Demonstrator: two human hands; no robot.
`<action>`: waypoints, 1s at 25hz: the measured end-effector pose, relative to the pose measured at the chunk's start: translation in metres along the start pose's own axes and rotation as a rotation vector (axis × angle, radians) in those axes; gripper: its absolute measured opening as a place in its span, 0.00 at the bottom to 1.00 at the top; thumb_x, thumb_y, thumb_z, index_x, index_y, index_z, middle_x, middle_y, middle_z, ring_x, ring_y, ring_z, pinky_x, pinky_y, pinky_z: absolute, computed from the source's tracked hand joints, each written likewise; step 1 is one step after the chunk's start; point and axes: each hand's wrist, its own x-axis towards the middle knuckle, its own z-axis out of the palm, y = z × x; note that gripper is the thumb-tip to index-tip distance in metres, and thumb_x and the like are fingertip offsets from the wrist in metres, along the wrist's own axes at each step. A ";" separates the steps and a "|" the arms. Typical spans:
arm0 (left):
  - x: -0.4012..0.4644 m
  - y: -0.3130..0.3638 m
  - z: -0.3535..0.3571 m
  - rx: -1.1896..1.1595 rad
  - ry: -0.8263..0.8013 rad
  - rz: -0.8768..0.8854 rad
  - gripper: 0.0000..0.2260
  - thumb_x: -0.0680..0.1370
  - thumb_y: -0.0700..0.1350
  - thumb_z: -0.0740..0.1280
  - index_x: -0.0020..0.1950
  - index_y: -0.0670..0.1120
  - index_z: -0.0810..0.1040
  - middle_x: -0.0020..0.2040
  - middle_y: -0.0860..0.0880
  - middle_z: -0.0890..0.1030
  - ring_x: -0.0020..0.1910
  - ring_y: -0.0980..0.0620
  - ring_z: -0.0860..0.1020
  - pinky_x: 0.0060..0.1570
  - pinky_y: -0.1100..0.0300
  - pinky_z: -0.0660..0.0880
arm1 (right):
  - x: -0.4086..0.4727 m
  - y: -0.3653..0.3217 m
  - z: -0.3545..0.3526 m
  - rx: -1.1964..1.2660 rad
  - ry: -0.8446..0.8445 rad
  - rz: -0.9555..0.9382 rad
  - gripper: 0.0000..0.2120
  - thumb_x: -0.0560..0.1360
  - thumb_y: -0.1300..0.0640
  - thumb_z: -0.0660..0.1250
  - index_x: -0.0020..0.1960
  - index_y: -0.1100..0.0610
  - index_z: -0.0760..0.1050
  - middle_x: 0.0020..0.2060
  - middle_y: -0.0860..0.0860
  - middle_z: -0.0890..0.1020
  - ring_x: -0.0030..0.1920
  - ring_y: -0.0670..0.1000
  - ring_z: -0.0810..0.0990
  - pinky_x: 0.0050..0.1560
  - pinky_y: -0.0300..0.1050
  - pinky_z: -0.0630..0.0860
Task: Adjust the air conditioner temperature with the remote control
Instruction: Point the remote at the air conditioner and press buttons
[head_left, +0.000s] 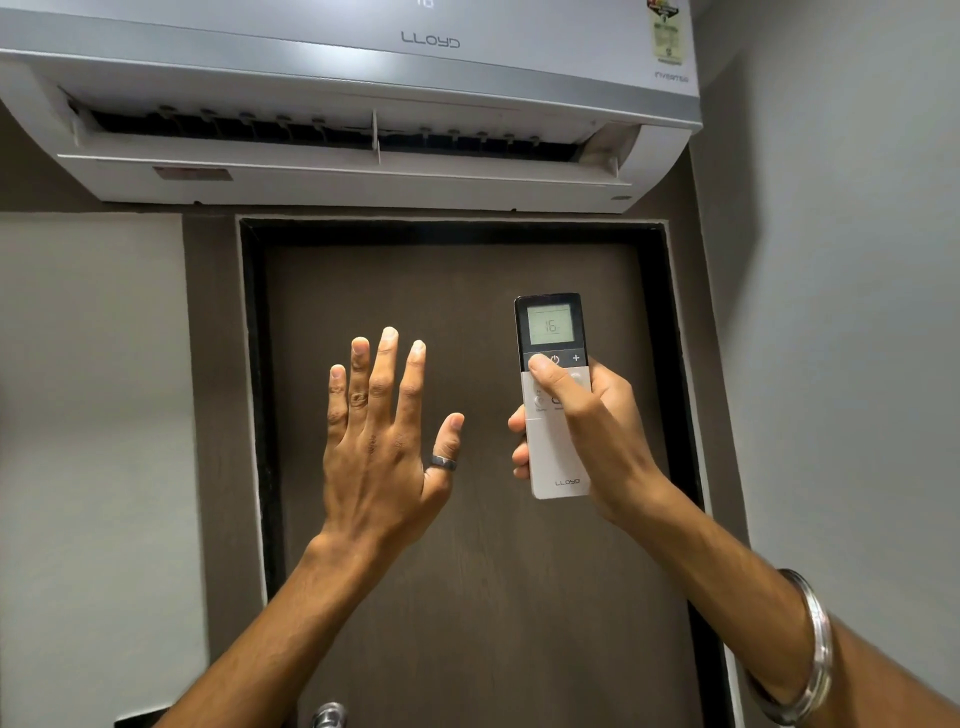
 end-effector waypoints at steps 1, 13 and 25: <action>0.000 0.000 0.000 0.000 0.000 0.003 0.33 0.83 0.60 0.56 0.83 0.44 0.59 0.85 0.41 0.54 0.85 0.42 0.47 0.84 0.43 0.45 | 0.001 0.001 0.000 0.022 0.003 0.014 0.14 0.83 0.47 0.67 0.55 0.59 0.75 0.35 0.60 0.86 0.26 0.59 0.83 0.30 0.52 0.83; 0.004 0.000 0.000 0.008 0.017 0.006 0.33 0.82 0.61 0.56 0.84 0.45 0.59 0.85 0.41 0.53 0.85 0.43 0.45 0.83 0.46 0.41 | 0.007 0.009 -0.005 0.058 0.002 0.065 0.26 0.77 0.43 0.58 0.56 0.66 0.76 0.34 0.61 0.87 0.26 0.61 0.84 0.32 0.54 0.84; 0.004 -0.001 -0.001 0.009 0.011 -0.004 0.33 0.82 0.61 0.56 0.84 0.45 0.59 0.85 0.42 0.53 0.85 0.42 0.46 0.83 0.47 0.40 | 0.003 0.006 -0.008 0.042 0.006 0.076 0.27 0.76 0.42 0.58 0.55 0.67 0.76 0.34 0.61 0.86 0.27 0.61 0.83 0.31 0.53 0.84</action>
